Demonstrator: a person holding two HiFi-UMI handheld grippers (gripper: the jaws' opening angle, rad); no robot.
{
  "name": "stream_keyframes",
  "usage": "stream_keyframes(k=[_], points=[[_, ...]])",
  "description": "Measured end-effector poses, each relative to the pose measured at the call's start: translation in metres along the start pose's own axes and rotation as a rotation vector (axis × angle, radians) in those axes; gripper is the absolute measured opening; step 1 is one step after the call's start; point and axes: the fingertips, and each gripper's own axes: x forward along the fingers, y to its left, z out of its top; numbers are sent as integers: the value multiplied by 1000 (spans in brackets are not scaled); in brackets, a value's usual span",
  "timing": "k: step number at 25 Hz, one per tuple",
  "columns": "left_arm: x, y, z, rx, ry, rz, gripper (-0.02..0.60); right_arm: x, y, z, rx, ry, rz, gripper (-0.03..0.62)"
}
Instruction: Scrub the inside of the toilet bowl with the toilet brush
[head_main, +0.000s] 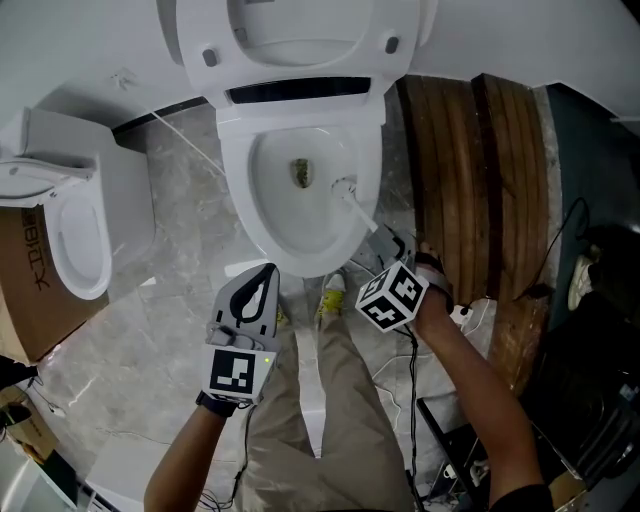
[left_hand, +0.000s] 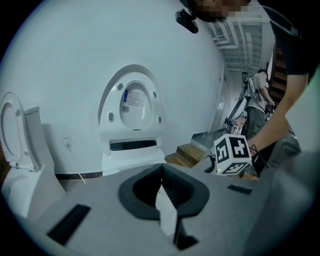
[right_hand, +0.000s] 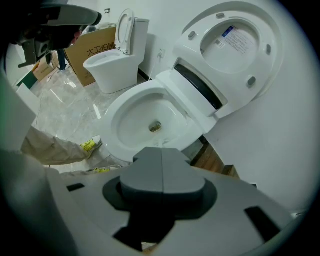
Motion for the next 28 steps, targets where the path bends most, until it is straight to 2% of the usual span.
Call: stream_keyframes(k=[8, 28], points=[[-5, 2, -4, -11, 0, 14, 11, -5, 24, -6, -58, 10, 1, 153], [-12, -3, -10, -40, -2, 14, 11, -33, 77, -9, -43, 41, 106, 155]])
